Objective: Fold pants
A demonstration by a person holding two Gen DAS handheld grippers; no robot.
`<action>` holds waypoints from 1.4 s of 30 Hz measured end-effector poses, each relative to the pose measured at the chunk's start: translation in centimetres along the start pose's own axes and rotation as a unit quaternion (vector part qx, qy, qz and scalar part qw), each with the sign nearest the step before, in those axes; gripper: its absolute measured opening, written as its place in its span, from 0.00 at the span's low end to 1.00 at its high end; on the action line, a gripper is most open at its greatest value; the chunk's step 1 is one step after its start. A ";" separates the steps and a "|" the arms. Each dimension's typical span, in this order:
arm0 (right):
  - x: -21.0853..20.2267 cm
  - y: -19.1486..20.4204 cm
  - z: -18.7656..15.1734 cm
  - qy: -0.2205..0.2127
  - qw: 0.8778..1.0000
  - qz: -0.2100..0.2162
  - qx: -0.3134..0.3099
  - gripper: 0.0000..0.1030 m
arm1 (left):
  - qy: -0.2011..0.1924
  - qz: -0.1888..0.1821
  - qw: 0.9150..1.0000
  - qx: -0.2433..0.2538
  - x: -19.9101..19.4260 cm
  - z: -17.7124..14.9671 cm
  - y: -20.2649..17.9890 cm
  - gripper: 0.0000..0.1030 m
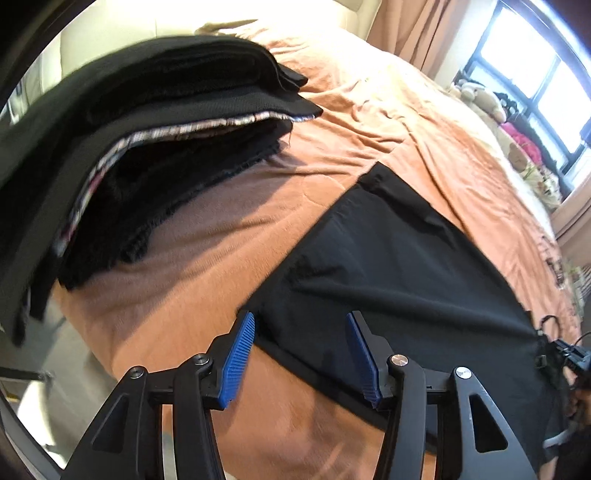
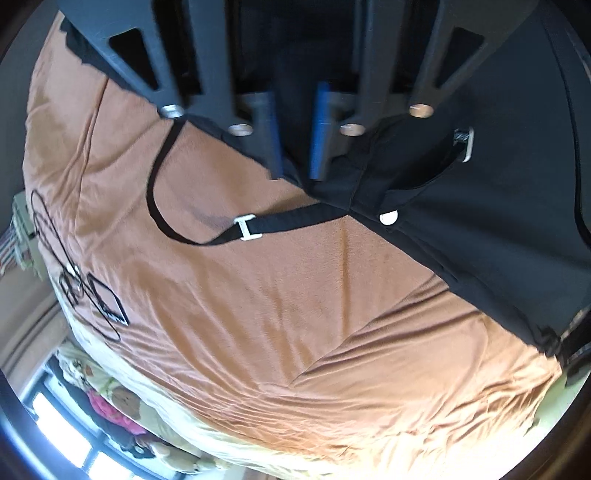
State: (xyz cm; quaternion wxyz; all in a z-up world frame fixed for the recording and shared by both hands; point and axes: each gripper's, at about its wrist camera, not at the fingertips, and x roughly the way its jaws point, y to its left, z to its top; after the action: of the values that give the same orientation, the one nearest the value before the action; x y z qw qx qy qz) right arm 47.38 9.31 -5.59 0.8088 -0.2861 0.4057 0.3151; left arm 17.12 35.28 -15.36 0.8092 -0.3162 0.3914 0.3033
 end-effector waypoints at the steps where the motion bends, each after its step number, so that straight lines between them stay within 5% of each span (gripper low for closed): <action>1: -0.5 -0.2 -0.3 -0.005 1.000 -0.001 0.005 0.41 | 0.005 -0.009 1.000 -0.006 0.0 -0.2 0.1 0.52; 11: -6.7 -0.2 -3.8 -0.033 0.996 0.039 0.068 0.41 | 0.042 -0.068 0.995 -0.053 1.5 -1.7 0.7 0.52; 19: -10.6 0.2 -7.0 -0.054 0.987 0.080 0.132 0.41 | 0.006 -0.050 0.996 -0.068 0.6 -0.6 1.2 0.52; 30: -9.3 1.0 -10.4 -0.026 0.966 0.136 0.218 0.41 | 0.035 -0.013 0.997 -0.072 3.0 0.5 1.6 0.47; 31: -9.1 1.2 -10.5 -0.024 0.966 0.138 0.218 0.41 | 0.035 -0.008 0.997 -0.069 3.0 0.4 1.5 0.45; 32: -9.0 1.4 -10.7 -0.022 0.966 0.139 0.218 0.41 | 0.033 0.002 0.997 -0.066 3.1 0.4 1.4 0.34; 33: -8.8 1.7 -10.8 -0.020 0.965 0.144 0.218 0.41 | 0.033 0.012 0.997 -0.064 3.2 0.4 1.5 0.11; 34: -8.7 2.0 -10.9 -0.018 0.965 0.148 0.217 0.41 | 0.034 0.019 0.997 -0.064 3.3 0.4 1.6 0.05; 42: -7.5 4.2 -11.4 0.001 0.964 0.164 0.208 0.41 | 0.016 0.026 0.998 -0.055 1.7 0.4 2.2 0.05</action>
State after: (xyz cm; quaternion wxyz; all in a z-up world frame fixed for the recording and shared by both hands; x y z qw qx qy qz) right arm 35.33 1.71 -5.94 0.7871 -0.0412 0.5050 0.3518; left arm 16.54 37.31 -17.18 0.7759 -0.3549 0.3951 0.3404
